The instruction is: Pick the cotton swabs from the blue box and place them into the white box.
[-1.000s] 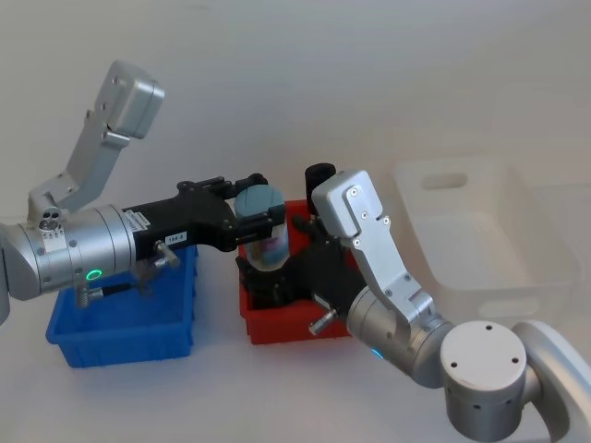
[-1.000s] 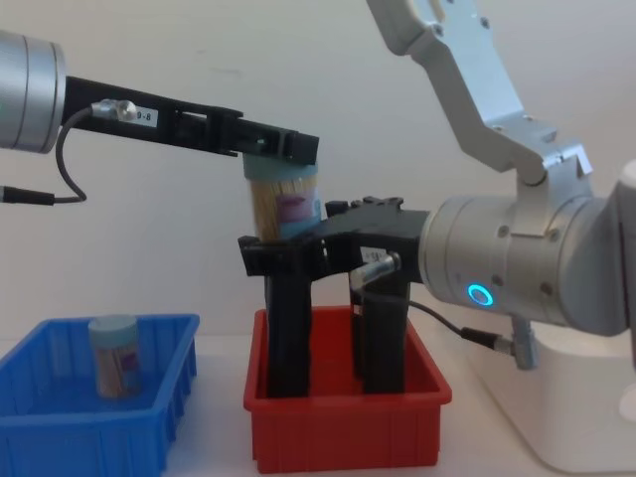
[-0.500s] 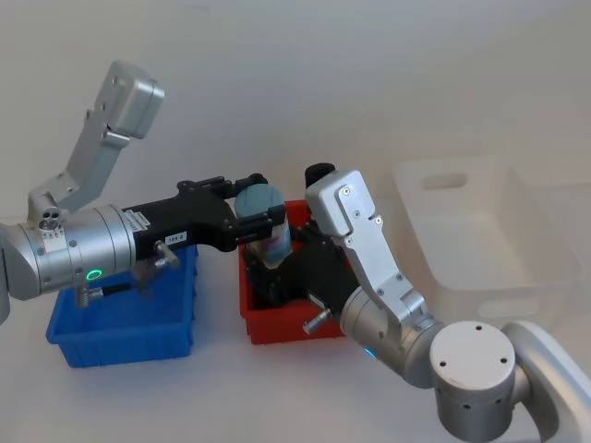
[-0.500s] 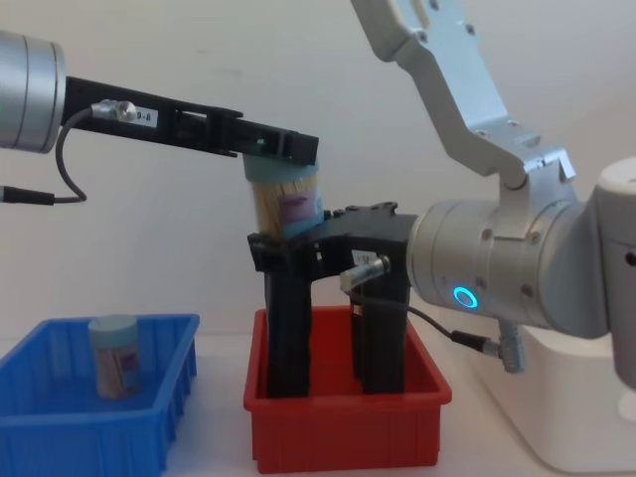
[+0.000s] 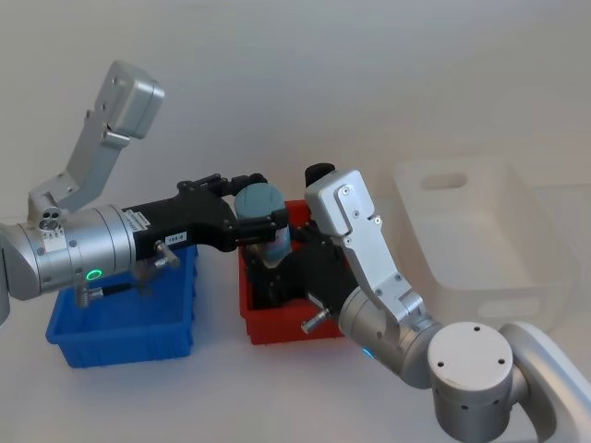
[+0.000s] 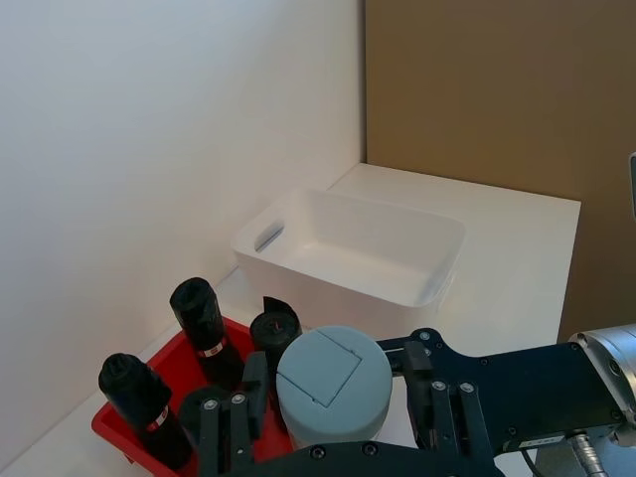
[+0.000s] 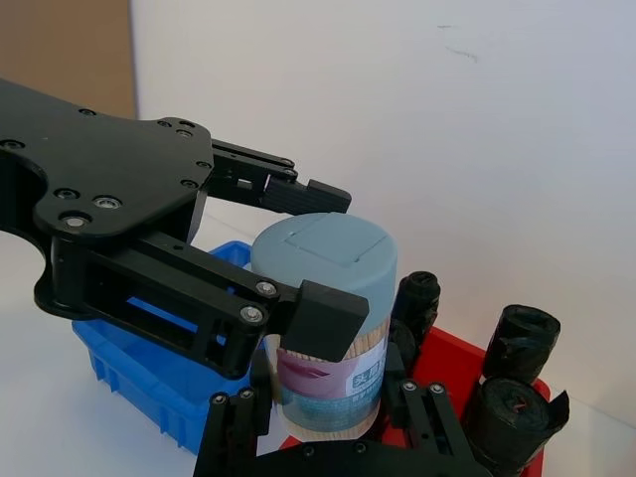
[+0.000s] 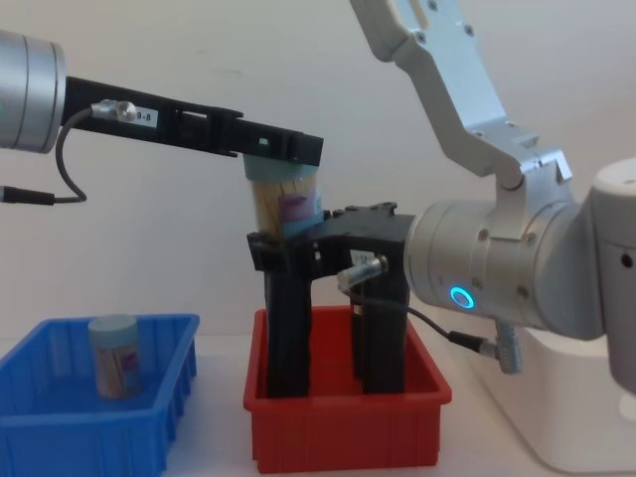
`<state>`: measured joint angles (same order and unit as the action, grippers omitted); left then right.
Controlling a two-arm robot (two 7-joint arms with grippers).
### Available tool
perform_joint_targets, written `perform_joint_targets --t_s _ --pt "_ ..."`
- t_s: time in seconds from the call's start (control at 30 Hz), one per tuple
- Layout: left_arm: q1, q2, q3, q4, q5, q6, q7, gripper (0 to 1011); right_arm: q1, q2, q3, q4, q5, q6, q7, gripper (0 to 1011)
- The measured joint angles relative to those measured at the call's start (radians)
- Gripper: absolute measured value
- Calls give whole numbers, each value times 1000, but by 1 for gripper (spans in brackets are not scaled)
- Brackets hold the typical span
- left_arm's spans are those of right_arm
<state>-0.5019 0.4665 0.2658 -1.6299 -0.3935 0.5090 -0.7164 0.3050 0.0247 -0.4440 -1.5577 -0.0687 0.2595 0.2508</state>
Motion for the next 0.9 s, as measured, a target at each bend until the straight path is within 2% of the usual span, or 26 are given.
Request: perform_joint_targets --t_s 0.2,0.53,0.9 --pt "0 0 0 0 0 0 0 997 -1 0 0 -2 1 0 -4 628" --pt "0 0 0 0 0 0 0 1000 -10 2 0 -15 5 11 -26 629" --pt "0 0 0 0 0 0 0 1000 -45 15 5 -53 27 34 -99 628"
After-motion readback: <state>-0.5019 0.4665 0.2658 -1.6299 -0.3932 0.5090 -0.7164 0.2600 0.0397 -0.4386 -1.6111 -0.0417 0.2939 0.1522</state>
